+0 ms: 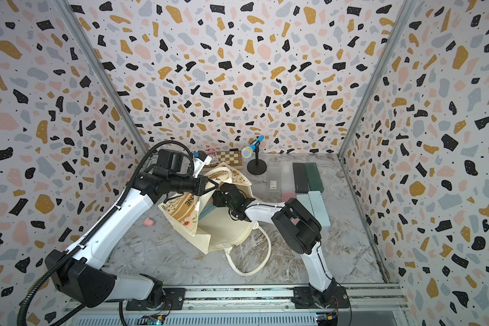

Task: Take out the pencil case from the canvas bag
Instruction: Pick up the pencil case from the canvas bag.

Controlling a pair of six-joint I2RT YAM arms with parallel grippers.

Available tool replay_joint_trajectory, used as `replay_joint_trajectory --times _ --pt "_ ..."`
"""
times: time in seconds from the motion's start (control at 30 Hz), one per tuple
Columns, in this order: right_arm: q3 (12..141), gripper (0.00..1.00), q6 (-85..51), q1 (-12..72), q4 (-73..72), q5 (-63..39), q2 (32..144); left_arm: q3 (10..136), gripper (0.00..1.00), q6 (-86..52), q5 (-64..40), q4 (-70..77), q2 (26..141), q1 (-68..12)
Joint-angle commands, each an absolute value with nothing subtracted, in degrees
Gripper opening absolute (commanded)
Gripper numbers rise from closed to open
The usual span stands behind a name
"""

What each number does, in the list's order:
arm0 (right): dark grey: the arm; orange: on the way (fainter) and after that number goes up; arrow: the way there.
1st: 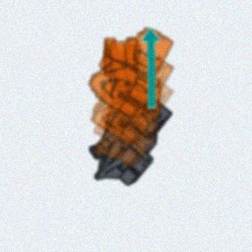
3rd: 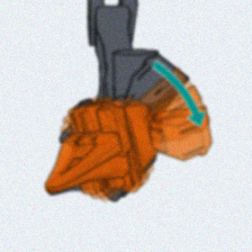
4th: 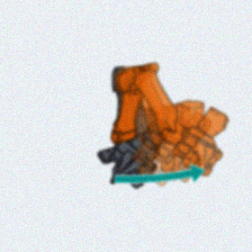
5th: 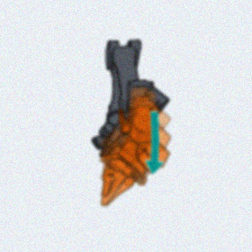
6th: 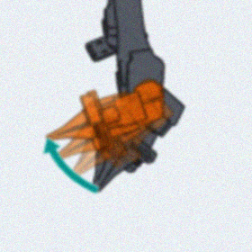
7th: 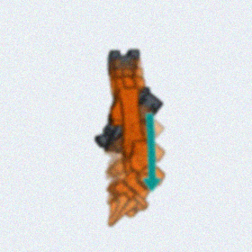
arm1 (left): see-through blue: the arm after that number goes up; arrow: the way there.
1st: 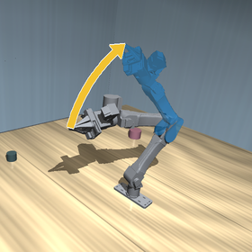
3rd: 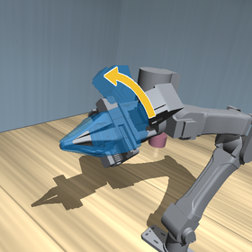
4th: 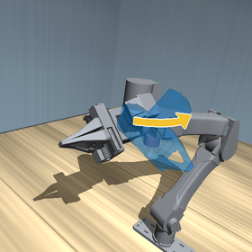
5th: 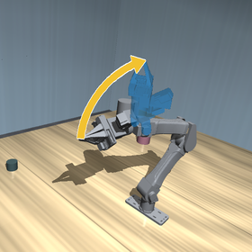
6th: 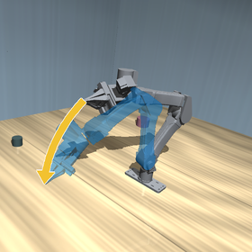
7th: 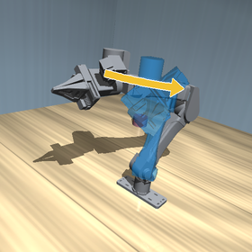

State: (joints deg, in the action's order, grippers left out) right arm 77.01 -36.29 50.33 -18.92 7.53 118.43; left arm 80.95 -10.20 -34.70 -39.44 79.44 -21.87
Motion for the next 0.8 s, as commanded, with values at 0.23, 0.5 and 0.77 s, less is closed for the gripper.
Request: replay_joint_trajectory --times 0.23,0.5,0.77 --pt "77.83 0.75 -39.19 47.82 -18.77 9.14 115.46 83.03 0.00 -8.09 -43.87 -38.39 77.80 -22.50" --pt "76.42 0.89 -48.71 44.45 -17.21 2.69 115.85 82.22 0.00 -7.04 -45.52 -37.53 76.86 -22.51" --pt "72.79 0.73 -49.81 42.91 -27.10 -6.78 114.09 81.91 0.00 -6.91 -45.70 -37.44 76.97 -22.52"
